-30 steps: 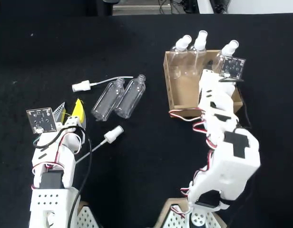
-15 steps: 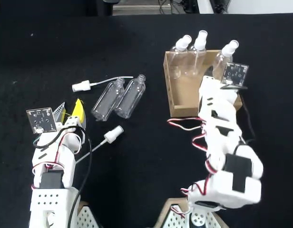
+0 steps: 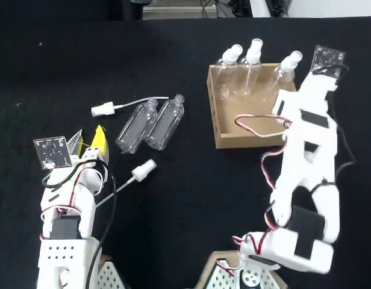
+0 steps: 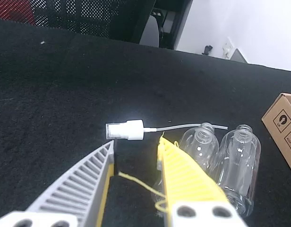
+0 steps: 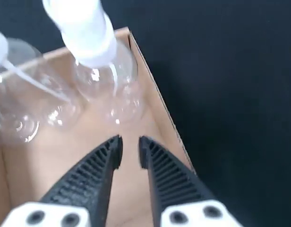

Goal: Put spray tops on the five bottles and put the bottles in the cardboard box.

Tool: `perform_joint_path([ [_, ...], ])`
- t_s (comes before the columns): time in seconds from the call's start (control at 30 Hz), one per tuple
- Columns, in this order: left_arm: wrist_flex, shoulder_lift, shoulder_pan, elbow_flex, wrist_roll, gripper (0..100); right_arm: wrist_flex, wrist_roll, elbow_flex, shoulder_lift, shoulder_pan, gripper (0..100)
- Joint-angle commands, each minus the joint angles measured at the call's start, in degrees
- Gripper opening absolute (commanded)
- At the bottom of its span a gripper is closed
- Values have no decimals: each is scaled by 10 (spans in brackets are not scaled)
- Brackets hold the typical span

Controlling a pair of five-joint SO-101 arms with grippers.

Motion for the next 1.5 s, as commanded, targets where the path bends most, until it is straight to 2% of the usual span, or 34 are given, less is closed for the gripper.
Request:
perform_joint_path([
  [0.0, 1, -7, 5, 12, 1, 151, 4, 1, -61, 36, 9, 11],
  [0.73, 1, -7, 4, 12, 1, 151, -2, 3, -246, 268, 7, 11],
  [0.9, 1, -7, 4, 12, 1, 151, -6, 3, -250, 276, 3, 11],
  [1.3, 1, -7, 4, 12, 1, 151, -122, 3, -206, 276, -6, 11],
  [1.47, 1, -7, 4, 12, 1, 151, -138, 3, -191, 276, -6, 11],
])
